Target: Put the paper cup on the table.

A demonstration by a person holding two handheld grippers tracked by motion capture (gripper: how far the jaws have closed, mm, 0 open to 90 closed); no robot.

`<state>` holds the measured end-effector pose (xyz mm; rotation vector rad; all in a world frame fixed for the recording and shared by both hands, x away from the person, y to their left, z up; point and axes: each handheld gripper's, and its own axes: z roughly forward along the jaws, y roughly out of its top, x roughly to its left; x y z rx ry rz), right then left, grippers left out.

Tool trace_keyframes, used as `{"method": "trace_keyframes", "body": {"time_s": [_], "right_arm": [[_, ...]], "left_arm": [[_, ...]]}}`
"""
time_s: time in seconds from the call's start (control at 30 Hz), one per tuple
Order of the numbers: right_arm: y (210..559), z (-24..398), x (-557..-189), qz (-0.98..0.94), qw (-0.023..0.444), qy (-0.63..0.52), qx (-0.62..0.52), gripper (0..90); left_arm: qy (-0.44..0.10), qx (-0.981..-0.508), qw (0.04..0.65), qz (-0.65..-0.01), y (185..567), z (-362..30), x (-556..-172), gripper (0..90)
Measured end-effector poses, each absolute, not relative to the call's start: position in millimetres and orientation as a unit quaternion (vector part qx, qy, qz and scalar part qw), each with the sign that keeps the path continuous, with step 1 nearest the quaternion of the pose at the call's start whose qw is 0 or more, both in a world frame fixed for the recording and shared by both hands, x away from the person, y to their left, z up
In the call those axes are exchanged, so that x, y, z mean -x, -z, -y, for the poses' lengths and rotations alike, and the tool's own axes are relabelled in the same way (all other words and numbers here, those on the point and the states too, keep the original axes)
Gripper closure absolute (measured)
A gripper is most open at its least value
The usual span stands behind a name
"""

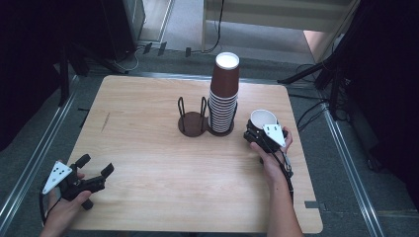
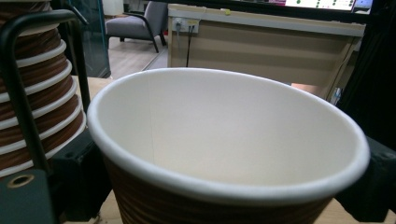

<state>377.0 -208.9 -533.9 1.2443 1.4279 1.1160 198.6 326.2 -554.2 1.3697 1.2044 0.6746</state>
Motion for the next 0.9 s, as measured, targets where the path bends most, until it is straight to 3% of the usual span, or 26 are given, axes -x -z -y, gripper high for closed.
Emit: {"method": "trace_keyframes", "body": {"time_s": [0.2, 0.9], "right_arm": [[528, 212, -373, -0.573, 0.425, -0.467, -0.523, 0.0], [495, 228, -339, -0.551, 0.408, -0.512, -0.518, 0.0]], "left_arm": [[-0.285, -0.582, 0.564, -0.512, 554, -326, -199, 0.0], [-0.284, -0.581, 0.561, -0.516, 554, -326, -200, 0.0]]}}
